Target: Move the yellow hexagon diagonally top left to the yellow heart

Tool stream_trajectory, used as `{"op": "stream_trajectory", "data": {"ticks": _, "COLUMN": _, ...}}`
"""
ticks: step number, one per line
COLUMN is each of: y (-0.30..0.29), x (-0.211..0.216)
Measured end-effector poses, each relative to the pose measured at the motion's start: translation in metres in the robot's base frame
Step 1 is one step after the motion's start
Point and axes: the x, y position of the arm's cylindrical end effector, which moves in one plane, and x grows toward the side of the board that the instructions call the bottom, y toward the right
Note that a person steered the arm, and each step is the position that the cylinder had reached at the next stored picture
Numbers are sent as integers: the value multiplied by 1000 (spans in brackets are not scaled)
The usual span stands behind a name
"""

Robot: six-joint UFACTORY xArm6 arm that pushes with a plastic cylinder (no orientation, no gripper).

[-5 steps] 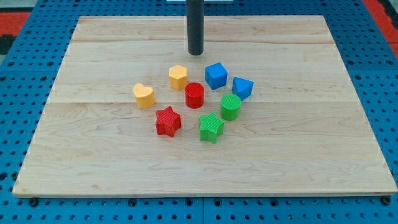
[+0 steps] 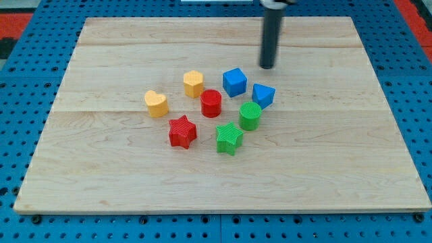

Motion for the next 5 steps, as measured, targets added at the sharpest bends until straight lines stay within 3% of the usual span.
{"op": "stream_trajectory", "data": {"ticks": 1, "y": 50, "x": 33}}
{"op": "stream_trajectory", "data": {"ticks": 2, "y": 116, "x": 96}}
{"op": "stream_trajectory", "data": {"ticks": 3, "y": 108, "x": 161}}
{"op": "stream_trajectory", "data": {"ticks": 4, "y": 41, "x": 153}}
{"op": "stream_trajectory", "data": {"ticks": 5, "y": 1, "x": 106}}
